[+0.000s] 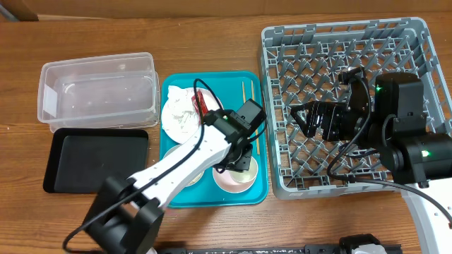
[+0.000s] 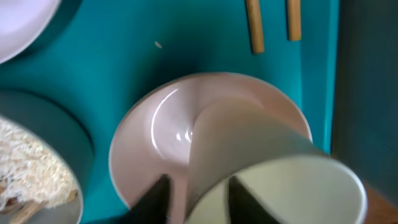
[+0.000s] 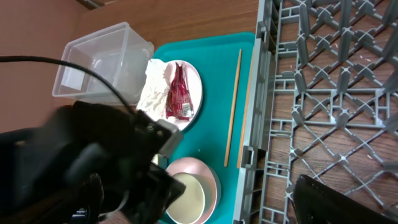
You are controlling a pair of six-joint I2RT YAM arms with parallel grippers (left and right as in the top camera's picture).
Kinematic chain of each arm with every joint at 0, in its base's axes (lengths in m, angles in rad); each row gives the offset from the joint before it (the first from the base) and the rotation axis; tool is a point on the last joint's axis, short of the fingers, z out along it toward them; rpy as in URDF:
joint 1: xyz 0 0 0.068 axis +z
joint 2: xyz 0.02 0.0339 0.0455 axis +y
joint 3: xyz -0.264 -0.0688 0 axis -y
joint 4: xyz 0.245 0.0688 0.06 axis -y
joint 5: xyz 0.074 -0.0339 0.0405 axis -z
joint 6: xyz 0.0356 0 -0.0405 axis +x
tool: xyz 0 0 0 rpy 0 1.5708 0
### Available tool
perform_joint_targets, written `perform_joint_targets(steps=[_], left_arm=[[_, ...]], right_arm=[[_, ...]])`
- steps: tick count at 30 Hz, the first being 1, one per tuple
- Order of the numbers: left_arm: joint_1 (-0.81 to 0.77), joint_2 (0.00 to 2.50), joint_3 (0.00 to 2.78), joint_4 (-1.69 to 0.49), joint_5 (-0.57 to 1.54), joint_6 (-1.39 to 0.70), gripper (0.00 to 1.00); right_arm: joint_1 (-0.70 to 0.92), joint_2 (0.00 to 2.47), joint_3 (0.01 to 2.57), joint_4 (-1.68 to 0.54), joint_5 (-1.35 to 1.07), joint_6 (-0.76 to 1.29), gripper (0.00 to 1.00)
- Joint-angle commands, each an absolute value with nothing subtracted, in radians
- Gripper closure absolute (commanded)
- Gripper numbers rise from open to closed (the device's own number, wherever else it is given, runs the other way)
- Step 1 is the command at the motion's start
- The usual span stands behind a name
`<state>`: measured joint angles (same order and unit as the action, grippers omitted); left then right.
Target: Sort waste into correct bins and load items into the dishwasher
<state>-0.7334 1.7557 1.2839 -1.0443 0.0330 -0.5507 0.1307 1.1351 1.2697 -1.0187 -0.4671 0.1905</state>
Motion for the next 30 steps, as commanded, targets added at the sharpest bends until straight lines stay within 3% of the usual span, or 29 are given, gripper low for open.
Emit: perform_joint_targets(steps=[1, 8, 13, 22, 27, 30], left_arm=[[-0.728, 1.769, 1.299, -1.047, 0.08, -0.561, 0.96], [-0.625, 1.684, 1.467, -1.229, 0.08, -0.564, 0.96], [-0.456, 1.576, 1.584, -1.325, 0.128, -0.521, 0.96], [-0.053, 1.481, 1.592, -1.379, 0.725, -0.223, 0.96], [-0.005, 1.481, 1.59, -1.416, 1.025, -0.064, 0.96], [-0.008, 1.481, 1.59, -1.434, 1.168, 0.009, 0.96]], right_arm=[[0.126, 1.122, 1.298, -1.017, -0.473, 0.196, 0.0], [0.126, 1.122, 1.298, -1.018, -0.474, 0.196, 0.0], [0.126, 1.122, 1.297, -1.032, -0.474, 0.196, 0.0], [0.128, 1.125, 1.297, -1.032, -0.587, 0.195, 0.01], [0.141, 1.131, 1.297, -1.022, -0.72, 0.153, 0.1], [0.166, 1.135, 1.296, -0.996, -0.918, 0.039, 0.12]])
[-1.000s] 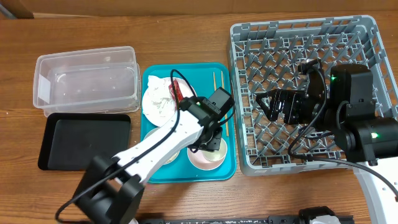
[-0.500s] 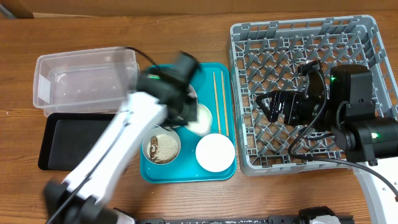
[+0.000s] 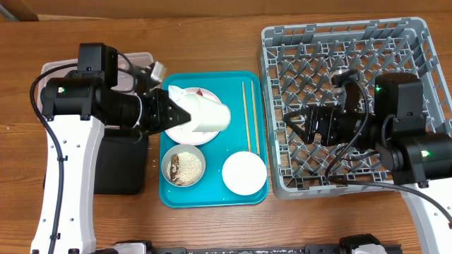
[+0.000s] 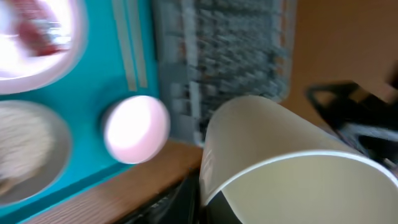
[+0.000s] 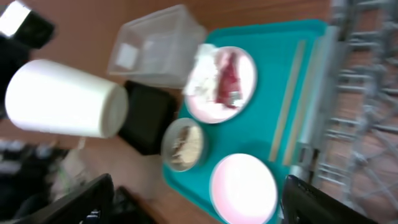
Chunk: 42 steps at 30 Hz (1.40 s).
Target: Sort waste into correct bins and load items into the dishwasher
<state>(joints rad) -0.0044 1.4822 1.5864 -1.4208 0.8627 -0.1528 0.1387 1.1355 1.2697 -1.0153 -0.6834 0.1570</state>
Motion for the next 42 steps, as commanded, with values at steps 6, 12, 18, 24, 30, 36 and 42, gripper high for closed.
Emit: perform_joint_targets(steps=[6, 12, 18, 24, 30, 36, 42], left_arm=[[-0.008, 1.481, 1.59, -1.48, 1.3, 0.085, 0.96], [-0.022, 1.481, 1.59, -1.511, 1.317, 0.113, 0.96], [-0.057, 1.481, 1.59, -1.513, 1.317, 0.113, 0.96], [-0.075, 1.481, 1.59, -1.543, 1.317, 0.126, 0.96], [-0.075, 1.481, 1.59, -1.559, 1.317, 0.136, 0.96], [-0.075, 1.481, 1.59, -1.559, 1.317, 0.136, 0.96], [-0.075, 1.481, 1.59, -1.559, 1.334, 0.159, 0.96]], right_arm=[[0.251, 1.137, 1.296, -0.852, -1.143, -0.027, 0.03], [0.374, 1.162, 1.296, -0.675, -1.142, 0.087, 0.0], [0.473, 1.222, 1.296, -0.596, -1.1, 0.108, 0.04], [0.462, 1.241, 1.296, -0.569, -1.077, 0.109, 0.09], [0.405, 1.241, 1.296, -0.562, -1.057, 0.109, 0.09], [0.397, 1.241, 1.296, -0.55, -1.114, 0.105, 0.03], [0.399, 1.242, 1.296, -0.539, -1.179, 0.105, 0.1]])
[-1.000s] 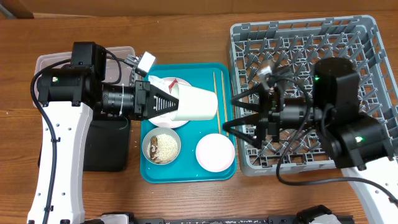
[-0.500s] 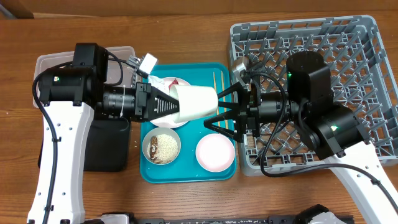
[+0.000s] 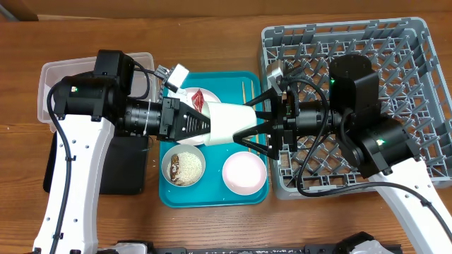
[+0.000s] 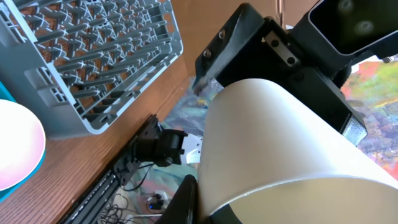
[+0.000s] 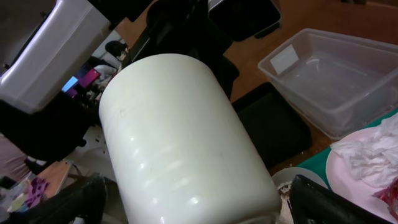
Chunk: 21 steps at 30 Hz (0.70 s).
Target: Sort waste into correct bins and load items into the dishwasher
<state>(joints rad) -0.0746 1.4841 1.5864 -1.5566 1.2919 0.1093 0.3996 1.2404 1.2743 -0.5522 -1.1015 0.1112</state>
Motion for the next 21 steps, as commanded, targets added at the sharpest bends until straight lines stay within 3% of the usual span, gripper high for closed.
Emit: perform_joint_targets(steps=[1, 4, 10, 15, 16, 19, 21], left_arm=[[-0.075, 1.481, 1.59, -1.559, 1.329, 0.162, 0.96], [-0.075, 1.481, 1.59, -1.558, 1.327, 0.162, 0.96], [-0.076, 1.481, 1.59, -1.547, 1.328, 0.161, 0.96], [-0.079, 1.481, 1.59, -1.546, 1.327, 0.161, 0.94], [-0.079, 1.481, 1.59, -1.546, 1.325, 0.161, 0.81], [-0.079, 1.481, 1.59, -1.543, 1.303, 0.16, 0.04], [-0.076, 1.481, 1.59, -1.539, 1.263, 0.157, 0.0]], right_arm=[[0.4, 1.242, 1.296, -0.529, -1.219, 0.105, 0.12], [0.4, 1.242, 1.296, -0.476, -1.349, 0.105, 0.27], [0.406, 1.242, 1.296, -0.427, -1.433, 0.105, 0.27], [0.411, 1.242, 1.296, -0.428, -1.411, 0.107, 0.43], [0.41, 1.242, 1.296, -0.43, -1.405, 0.109, 0.44], [0.41, 1.238, 1.296, -0.449, -1.346, 0.109, 0.44], [0.406, 1.227, 1.296, -0.487, -1.264, 0.109, 0.44]])
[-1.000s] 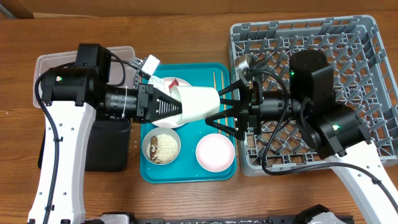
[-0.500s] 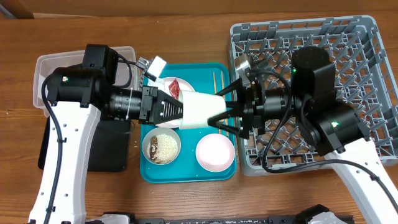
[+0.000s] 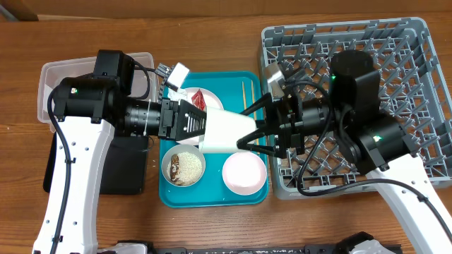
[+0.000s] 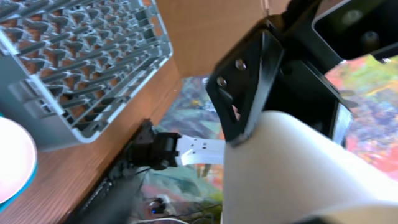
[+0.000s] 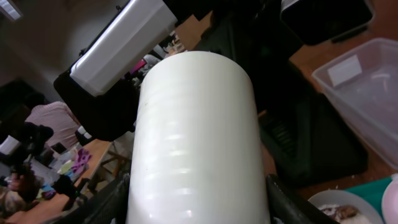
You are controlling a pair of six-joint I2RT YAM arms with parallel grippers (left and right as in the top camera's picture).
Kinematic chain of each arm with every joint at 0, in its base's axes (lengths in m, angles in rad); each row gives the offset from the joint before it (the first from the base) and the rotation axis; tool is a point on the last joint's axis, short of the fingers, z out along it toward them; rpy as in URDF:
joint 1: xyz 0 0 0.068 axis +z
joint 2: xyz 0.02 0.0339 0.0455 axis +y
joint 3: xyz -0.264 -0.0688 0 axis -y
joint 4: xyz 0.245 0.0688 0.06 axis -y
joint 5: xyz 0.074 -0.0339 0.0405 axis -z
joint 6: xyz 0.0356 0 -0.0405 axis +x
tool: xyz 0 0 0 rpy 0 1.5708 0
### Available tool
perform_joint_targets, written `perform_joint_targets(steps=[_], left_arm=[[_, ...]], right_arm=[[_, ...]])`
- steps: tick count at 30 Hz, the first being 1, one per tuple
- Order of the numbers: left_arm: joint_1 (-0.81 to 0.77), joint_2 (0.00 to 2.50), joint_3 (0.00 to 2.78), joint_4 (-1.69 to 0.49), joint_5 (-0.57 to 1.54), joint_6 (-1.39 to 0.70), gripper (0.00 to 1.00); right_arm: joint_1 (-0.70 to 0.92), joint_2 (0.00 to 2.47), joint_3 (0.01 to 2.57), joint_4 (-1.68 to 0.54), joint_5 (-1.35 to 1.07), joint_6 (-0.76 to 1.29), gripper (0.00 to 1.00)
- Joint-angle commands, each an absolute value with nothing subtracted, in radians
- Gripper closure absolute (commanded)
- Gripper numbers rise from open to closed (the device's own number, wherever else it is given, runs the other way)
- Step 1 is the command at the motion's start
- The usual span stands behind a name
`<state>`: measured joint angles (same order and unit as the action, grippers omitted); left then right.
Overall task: Sort waste into correct bins and load items into the dishwasher
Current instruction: 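Lower the white cup into the dish rack with the right gripper and release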
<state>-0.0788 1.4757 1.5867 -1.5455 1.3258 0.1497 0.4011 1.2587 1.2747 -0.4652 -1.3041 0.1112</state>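
A white paper cup (image 3: 227, 130) hangs on its side above the teal tray (image 3: 169, 199), between the two arms. My right gripper (image 3: 253, 132) is shut on the cup's end nearest the grey dishwasher rack (image 3: 417, 42). In the right wrist view both fingers (image 5: 115, 196) press against the cup (image 5: 199, 143). My left gripper (image 3: 189, 125) is at the cup's other end and open. In the left wrist view its blurred finger (image 4: 121, 193) stands apart from the cup (image 4: 298, 168).
On the tray sit a pink bowl (image 3: 244, 173), a bowl of food scraps (image 3: 183, 167), a plate with tissue and a red wrapper (image 3: 201, 99), and chopsticks (image 3: 246, 92). A clear bin (image 3: 92, 88) and a black bin (image 3: 120, 169) stand to the left.
My right gripper's fingers, spread wide around the cup before, have shut on it. My left finger, then against the cup, now stands away from it. The cup has shifted slightly right.
My left gripper was down at the cup standing in the pink bowl on the tray. Then it held the cup lifted on its side over the plate. Then the cup lay between the right gripper's open fingers, and now the right gripper holds it.
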Motion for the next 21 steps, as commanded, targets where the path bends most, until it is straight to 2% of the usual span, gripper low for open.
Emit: perform_joint_targets(steps=[1, 9, 16, 21], left_arm=[[-0.073, 1.481, 1.59, -1.539, 1.225, 0.153, 0.0], [-0.022, 1.481, 1.59, -1.539, 0.869, 0.019, 0.0], [-0.012, 1.481, 1.59, -1.516, 0.834, 0.011, 0.0], [-0.012, 1.481, 1.59, -1.505, 0.835, 0.011, 0.0]], right_arm=[[0.402, 1.217, 1.296, -0.514, -1.212, 0.109, 0.44], [0.299, 1.072, 1.298, -0.814, -0.582, 0.192, 0.44], [0.251, 1.029, 1.297, -1.171, 0.027, 0.36, 0.45], [0.251, 1.093, 1.297, -1.366, 0.157, 0.447, 0.45]])
